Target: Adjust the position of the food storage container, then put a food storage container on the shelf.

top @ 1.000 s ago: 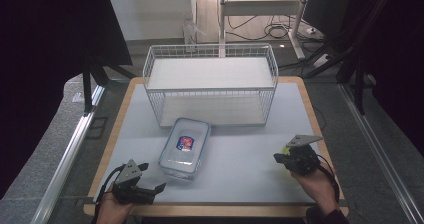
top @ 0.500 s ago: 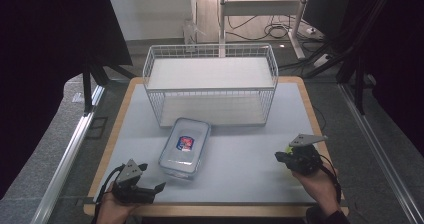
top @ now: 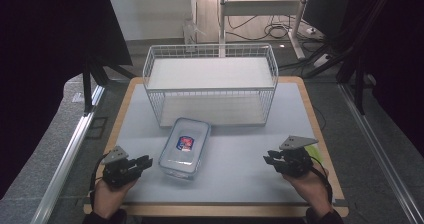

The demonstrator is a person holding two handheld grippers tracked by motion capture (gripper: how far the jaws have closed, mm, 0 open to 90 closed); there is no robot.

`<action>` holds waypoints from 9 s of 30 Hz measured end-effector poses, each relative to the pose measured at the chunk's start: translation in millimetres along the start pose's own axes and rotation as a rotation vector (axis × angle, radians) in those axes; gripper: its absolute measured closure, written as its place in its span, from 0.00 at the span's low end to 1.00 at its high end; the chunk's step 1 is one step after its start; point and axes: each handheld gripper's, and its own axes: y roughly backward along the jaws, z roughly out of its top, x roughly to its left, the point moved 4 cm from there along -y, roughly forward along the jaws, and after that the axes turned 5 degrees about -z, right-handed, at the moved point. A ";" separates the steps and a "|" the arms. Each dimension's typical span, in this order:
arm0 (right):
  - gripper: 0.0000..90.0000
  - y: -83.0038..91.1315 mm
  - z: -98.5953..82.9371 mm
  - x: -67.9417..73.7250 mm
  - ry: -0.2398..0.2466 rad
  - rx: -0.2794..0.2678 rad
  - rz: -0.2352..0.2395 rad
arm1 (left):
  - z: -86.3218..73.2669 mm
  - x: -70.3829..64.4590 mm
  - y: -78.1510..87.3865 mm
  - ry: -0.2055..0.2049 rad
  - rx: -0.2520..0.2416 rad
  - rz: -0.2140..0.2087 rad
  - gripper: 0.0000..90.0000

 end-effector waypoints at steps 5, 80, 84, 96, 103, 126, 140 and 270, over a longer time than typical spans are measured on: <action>0.74 -4.3 0.2 2.3 0.005 -0.005 0.004 | 25.6 20.7 -24.6 -0.003 0.008 0.007 1.00; 1.00 -87.0 34.2 36.6 0.109 0.099 0.137 | 17.3 -20.7 -72.7 -0.002 0.200 0.006 1.00; 0.99 -83.4 29.3 31.7 0.073 0.112 0.123 | 23.7 -20.5 -84.0 -0.016 0.185 -0.028 1.00; 0.99 -75.8 20.6 36.1 0.067 0.122 0.097 | 36.3 -14.7 -103.5 -0.039 0.192 -0.003 1.00; 0.96 -63.9 14.3 42.8 0.070 0.122 0.108 | 32.3 -16.9 -98.9 -0.067 0.223 -0.008 0.94; 0.30 -30.6 9.5 35.7 0.048 -0.048 0.078 | 15.3 -21.9 -48.7 -0.143 0.106 -0.049 0.07; 0.11 -33.5 16.9 36.2 -0.010 -0.093 0.112 | 30.2 -32.1 -45.4 -0.151 0.067 -0.110 0.05; 0.62 23.4 191.2 -28.6 -0.290 -0.282 0.345 | 216.8 -25.5 0.7 0.066 -0.135 -0.400 0.57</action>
